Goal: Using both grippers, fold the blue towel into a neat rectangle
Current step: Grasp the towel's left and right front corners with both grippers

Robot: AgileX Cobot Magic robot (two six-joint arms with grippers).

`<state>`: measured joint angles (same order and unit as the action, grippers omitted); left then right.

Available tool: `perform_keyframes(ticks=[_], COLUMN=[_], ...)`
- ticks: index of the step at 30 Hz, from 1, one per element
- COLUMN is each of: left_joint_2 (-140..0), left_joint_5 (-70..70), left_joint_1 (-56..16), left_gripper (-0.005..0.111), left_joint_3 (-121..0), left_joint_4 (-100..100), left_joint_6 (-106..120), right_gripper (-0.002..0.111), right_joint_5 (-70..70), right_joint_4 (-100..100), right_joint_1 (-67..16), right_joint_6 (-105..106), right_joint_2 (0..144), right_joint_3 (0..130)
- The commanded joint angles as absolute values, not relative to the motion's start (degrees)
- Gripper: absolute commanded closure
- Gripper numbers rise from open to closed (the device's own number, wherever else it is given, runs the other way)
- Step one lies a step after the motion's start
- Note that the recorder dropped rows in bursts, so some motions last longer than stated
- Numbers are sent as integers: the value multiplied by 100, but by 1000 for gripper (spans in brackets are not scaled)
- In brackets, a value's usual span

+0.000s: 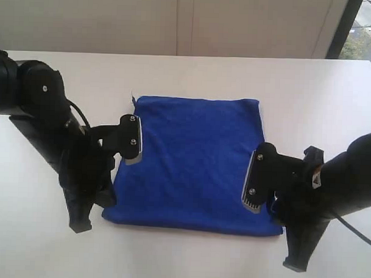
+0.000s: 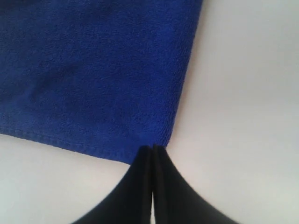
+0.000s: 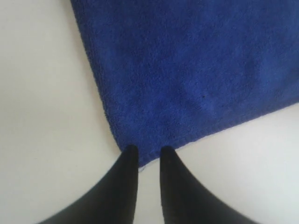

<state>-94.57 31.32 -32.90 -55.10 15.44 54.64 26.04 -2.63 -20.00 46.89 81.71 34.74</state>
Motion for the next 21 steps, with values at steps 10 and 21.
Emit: perform_keyframes(ticks=[10, 21], left_joint_2=[-9426, -9477], left_joint_5=[2851, 2775], left_joint_1=[-3293, -3293], left_gripper=[90, 61], left_joint_3=[-5312, -5102], left_joint_4=[2112, 2263], left_joint_6=[6054, 7070], right_gripper=[79, 79], right_joint_5=[2062, 2005], right_joint_4=[-276, -276], right_joint_1=[-2022, -2022], right_joint_6=[5268, 5502], right_joint_2=[8179, 8542], right_joint_3=[3118, 3118])
